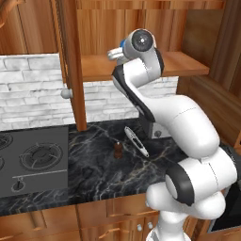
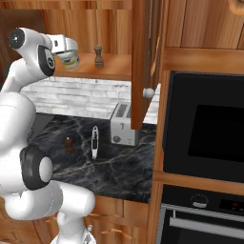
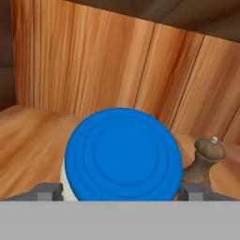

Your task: There are various items on the counter. Only move the condiments/shakers into the cabinet.

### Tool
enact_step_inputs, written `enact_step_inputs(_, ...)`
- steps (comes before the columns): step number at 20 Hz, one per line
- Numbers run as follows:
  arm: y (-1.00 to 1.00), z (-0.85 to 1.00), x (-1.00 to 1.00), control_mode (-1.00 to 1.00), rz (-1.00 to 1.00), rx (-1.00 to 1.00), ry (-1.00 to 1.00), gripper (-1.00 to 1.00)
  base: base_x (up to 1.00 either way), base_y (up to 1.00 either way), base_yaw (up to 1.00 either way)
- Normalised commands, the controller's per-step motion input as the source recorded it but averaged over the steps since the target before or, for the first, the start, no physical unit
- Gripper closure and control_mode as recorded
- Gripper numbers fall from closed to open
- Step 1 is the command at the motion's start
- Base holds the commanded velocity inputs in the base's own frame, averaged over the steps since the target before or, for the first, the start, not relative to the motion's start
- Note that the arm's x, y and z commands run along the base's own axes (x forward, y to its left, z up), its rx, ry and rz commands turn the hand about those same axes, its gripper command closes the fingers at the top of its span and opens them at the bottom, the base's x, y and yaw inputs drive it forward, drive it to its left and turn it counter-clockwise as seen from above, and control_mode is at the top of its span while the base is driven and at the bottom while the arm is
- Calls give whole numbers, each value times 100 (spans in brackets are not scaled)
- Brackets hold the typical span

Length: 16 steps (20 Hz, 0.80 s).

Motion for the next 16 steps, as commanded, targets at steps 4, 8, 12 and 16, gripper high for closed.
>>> enact_step_inputs(4, 0, -39, 26, -100, 0, -18, 6, 100, 0, 0, 0)
enact_step_inputs(8, 0, -40, 21, -100, 0, -16, 5, 100, 0, 0, 0)
enact_step_inputs(12, -3, -35, 6, -100, 0, -2, 0, 100, 0, 0, 0)
enact_step_inputs(16, -9, -25, 1, -100, 0, 0, -6, -100, 0, 0, 0)
